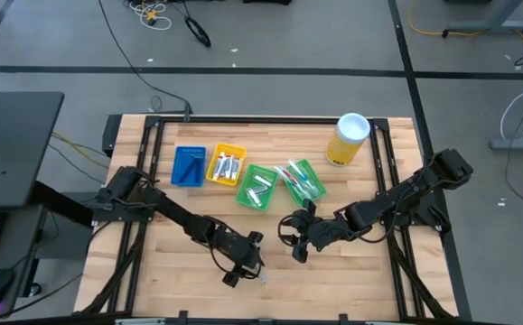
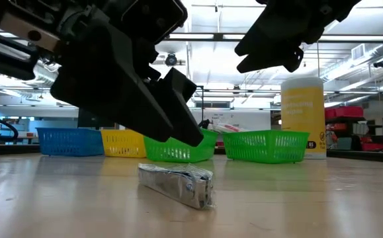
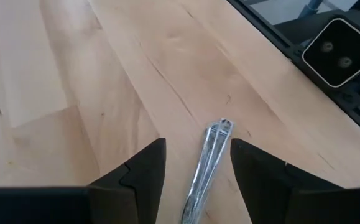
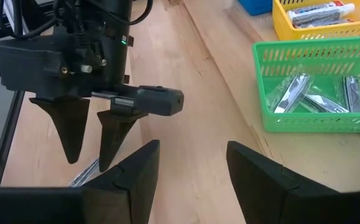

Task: Pick & Place Travel size toiletries
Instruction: Put the silver nail cutter into the left green bin

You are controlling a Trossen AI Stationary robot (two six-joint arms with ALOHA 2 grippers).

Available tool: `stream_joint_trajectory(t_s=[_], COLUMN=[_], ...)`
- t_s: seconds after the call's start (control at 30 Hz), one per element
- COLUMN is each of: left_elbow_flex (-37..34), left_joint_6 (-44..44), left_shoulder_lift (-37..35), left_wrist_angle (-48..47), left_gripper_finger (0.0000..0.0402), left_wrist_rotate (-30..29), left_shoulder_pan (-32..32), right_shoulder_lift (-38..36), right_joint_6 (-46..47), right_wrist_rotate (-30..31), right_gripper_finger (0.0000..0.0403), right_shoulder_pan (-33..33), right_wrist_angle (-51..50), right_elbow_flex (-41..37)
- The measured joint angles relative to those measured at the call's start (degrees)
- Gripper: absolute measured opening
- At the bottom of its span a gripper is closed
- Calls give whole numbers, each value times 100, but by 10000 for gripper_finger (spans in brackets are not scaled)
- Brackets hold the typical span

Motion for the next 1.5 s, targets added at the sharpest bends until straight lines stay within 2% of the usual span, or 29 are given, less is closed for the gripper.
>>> stream_joint_trajectory(t_s=[0.13,0.3,0.53,0.67,0.93,1.27,1.37,1.5], left_elbow_flex=[0,43,168,177,177,168,153,146], left_joint_6=[21,-43,-77,-25,-64,-242,-259,-315], left_shoulder_lift=[45,520,584,584,584,528,351,-81], left_wrist_angle=[0,296,176,104,63,-15,-290,-1011], left_gripper_finger=[189,189,178,141,36,42,48,40], left_wrist_rotate=[20,187,169,163,39,-639,-860,-1578], left_shoulder_pan=[0,-2,11,12,15,0,26,35], right_shoulder_lift=[0,3,4,4,4,4,4,-7], right_joint_6=[0,0,0,0,0,1,1,95], right_wrist_rotate=[-4,-13,-15,-15,-17,-20,-95,-316], right_gripper_finger=[197,197,197,197,197,197,197,197], right_shoulder_pan=[0,0,0,0,0,0,7,69], right_wrist_angle=[7,12,17,15,17,-2,-40,-418], right_elbow_flex=[0,-1,0,0,0,0,0,0])
